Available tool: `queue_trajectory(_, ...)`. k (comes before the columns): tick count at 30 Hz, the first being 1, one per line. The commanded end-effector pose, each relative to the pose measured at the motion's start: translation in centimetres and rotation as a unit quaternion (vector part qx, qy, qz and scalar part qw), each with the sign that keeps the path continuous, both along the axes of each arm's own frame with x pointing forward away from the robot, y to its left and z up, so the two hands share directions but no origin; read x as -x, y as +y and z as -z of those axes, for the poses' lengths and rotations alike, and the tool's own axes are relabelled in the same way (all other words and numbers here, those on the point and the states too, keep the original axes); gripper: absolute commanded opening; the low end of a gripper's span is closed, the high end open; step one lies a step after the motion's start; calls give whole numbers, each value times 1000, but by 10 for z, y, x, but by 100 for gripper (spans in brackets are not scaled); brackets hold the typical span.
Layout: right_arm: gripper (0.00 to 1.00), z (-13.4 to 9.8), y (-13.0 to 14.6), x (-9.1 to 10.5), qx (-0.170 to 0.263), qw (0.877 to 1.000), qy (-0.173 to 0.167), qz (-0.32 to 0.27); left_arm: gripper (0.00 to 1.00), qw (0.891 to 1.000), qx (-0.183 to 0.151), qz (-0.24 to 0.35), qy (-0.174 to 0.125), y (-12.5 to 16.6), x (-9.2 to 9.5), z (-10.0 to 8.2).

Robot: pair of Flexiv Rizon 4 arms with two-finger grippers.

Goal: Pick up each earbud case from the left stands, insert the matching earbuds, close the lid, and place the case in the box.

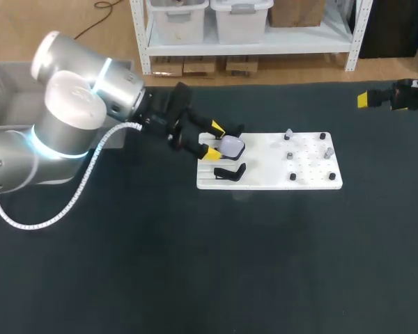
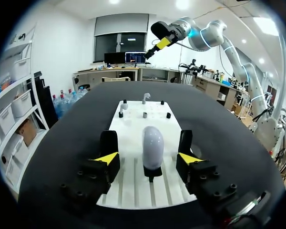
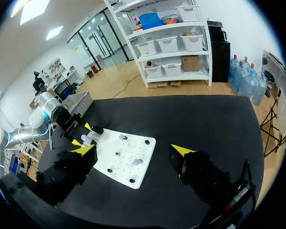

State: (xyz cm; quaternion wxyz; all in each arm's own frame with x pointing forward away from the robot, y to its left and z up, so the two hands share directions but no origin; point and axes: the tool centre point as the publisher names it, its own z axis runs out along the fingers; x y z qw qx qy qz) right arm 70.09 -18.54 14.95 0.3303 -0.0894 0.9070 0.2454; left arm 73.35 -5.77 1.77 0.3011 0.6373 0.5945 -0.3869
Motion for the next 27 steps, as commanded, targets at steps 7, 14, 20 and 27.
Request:
queue_trajectory(7,100,0,0,0,0,1000,0,0,82,1000,1,6,-1,-8,3,2)
queue_trajectory(14,100,0,0,0,0,1000,0,0,71,1000,2,7,0,-12,4,4)
queue_trajectory(20,100,0,0,0,0,1000,0,0,62,1000,2,0,3,-13,5,7)
queue_trajectory(27,100,0,0,0,0,1000,0,0,55,1000,6,-10,3,-14,5,9)
